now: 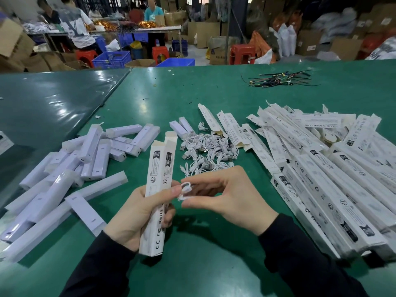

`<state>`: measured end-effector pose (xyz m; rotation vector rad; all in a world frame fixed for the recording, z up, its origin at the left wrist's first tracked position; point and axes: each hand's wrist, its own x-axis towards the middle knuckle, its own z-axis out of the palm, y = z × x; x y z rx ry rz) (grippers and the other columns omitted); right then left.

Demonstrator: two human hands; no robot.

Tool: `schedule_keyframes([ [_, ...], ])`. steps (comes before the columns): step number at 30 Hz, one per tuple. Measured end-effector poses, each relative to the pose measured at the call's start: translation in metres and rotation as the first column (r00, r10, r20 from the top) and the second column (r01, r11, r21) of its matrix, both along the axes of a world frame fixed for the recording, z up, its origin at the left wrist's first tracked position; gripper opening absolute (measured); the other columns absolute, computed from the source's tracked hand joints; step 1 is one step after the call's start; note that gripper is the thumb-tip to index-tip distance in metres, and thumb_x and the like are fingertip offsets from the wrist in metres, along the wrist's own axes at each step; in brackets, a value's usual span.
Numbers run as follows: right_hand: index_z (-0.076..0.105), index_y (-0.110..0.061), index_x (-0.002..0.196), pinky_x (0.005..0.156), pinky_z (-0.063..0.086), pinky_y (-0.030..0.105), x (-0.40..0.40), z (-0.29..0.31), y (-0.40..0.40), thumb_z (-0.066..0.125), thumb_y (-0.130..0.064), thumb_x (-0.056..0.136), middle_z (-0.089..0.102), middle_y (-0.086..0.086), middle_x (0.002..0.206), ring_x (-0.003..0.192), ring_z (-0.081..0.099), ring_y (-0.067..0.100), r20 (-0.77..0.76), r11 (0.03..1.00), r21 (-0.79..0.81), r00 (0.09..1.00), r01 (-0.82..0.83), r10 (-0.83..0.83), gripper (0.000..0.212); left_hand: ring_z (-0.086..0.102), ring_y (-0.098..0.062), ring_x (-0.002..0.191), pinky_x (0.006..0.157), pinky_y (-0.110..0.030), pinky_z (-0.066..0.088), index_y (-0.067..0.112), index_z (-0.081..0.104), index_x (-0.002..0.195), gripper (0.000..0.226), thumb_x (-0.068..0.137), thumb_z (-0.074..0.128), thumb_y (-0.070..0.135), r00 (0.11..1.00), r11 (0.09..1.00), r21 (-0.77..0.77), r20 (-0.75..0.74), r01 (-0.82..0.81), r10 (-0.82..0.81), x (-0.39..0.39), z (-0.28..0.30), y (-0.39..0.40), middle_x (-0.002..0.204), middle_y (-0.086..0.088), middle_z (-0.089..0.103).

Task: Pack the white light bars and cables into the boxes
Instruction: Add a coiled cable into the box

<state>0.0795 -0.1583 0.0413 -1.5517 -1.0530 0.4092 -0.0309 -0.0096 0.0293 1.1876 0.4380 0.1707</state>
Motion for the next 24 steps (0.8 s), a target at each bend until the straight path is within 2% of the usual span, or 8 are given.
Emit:
schedule_keyframes([
  [3, 0.077, -0.011, 0.102, 0.070, 0.057, 0.020, 0.010, 0.002, -0.004, 0.085, -0.006, 0.069, 0.077, 0.000, 0.082, 0.071, 0.073, 0.015, -0.070, 0.973, 0.089, 0.975, 0.215, -0.209, 0.035, 0.043, -0.012, 0.035, 0.035, -0.016, 0.037, 0.008, 0.069, 0.081, 0.029, 0.061, 0.078, 0.028, 0.997, 0.991, 0.123, -0.037, -0.056, 0.061, 0.002, -0.001, -0.001, 0.068, -0.008, 0.067],
  [5, 0.074, -0.012, 0.107, 0.068, 0.058, 0.022, 0.019, 0.005, -0.010, 0.083, -0.009, 0.072, 0.077, -0.001, 0.081, 0.070, 0.072, 0.017, -0.020, 0.939, 0.133, 0.948, 0.316, -0.317, 0.036, 0.043, -0.012, 0.035, 0.035, -0.017, 0.038, 0.006, 0.068, 0.082, 0.033, 0.064, 0.084, 0.027, 0.995, 0.980, 0.195, -0.097, 0.042, -0.024, -0.002, -0.001, 0.000, 0.065, -0.009, 0.064],
  [7, 0.071, -0.014, 0.113, 0.070, 0.060, 0.031, 0.027, 0.007, -0.014, 0.079, -0.011, 0.078, 0.075, -0.002, 0.082, 0.070, 0.071, 0.018, 0.147, 0.930, 0.134, 0.922, 0.342, -0.360, 0.037, 0.043, -0.013, 0.033, 0.034, -0.018, 0.037, 0.008, 0.069, 0.077, 0.026, 0.067, 0.088, 0.022, 0.968, 0.949, 0.218, -0.158, 0.226, -0.194, -0.006, 0.000, -0.002, 0.059, -0.012, 0.059],
  [10, 0.068, -0.015, 0.119, 0.075, 0.058, 0.040, 0.032, 0.007, -0.016, 0.073, -0.016, 0.085, 0.073, -0.001, 0.085, 0.075, 0.068, 0.017, 0.329, 0.946, 0.097, 0.887, 0.308, -0.323, 0.034, 0.042, -0.014, 0.031, 0.033, -0.019, 0.037, 0.006, 0.068, 0.077, 0.021, 0.068, 0.079, 0.021, 0.919, 0.897, 0.230, -0.213, 0.378, -0.333, -0.009, 0.000, -0.004, 0.053, -0.014, 0.056],
  [13, 0.068, -0.014, 0.122, 0.074, 0.049, 0.022, 0.034, 0.006, -0.018, 0.069, -0.019, 0.089, 0.069, -0.007, 0.086, 0.075, 0.058, 0.003, 0.489, 0.949, 0.065, 0.819, 0.308, -0.300, 0.033, 0.041, -0.013, 0.031, 0.033, -0.019, 0.037, 0.006, 0.065, 0.076, 0.023, 0.066, 0.080, 0.022, 0.907, 0.881, 0.253, -0.250, 0.400, -0.339, -0.009, -0.001, -0.001, 0.050, -0.011, 0.052],
  [15, 0.069, -0.015, 0.121, 0.074, 0.044, 0.020, 0.034, 0.006, -0.018, 0.069, -0.019, 0.089, 0.069, -0.005, 0.088, 0.077, 0.055, 0.003, 0.542, 0.949, 0.034, 0.792, 0.313, -0.281, 0.032, 0.041, -0.013, 0.032, 0.034, -0.019, 0.037, 0.006, 0.066, 0.076, 0.026, 0.065, 0.081, 0.023, 0.904, 0.874, 0.264, -0.252, 0.408, -0.346, -0.010, 0.000, -0.002, 0.049, -0.010, 0.052],
  [20, 0.069, -0.017, 0.120, 0.085, 0.044, 0.032, 0.031, 0.011, -0.020, 0.067, -0.020, 0.091, 0.069, -0.002, 0.098, 0.093, 0.059, 0.018, 0.561, 0.965, -0.112, 0.816, 0.238, -0.136, 0.030, 0.040, -0.013, 0.031, 0.034, -0.019, 0.036, 0.004, 0.063, 0.078, 0.028, 0.065, 0.081, 0.020, 0.926, 0.892, 0.285, -0.244, 0.351, -0.287, -0.009, 0.000, -0.003, 0.047, -0.009, 0.050],
  [24, 0.072, -0.017, 0.116, 0.080, 0.040, 0.016, 0.031, 0.011, -0.020, 0.066, -0.012, 0.092, 0.059, -0.004, 0.097, 0.088, 0.053, 0.005, 0.520, 0.973, -0.159, 0.852, 0.167, -0.061, 0.026, 0.039, -0.014, 0.031, 0.034, -0.019, 0.036, 0.001, 0.061, 0.080, 0.030, 0.068, 0.084, 0.016, 0.929, 0.878, 0.327, -0.247, 0.349, -0.277, -0.009, -0.001, -0.002, 0.047, -0.009, 0.050],
])
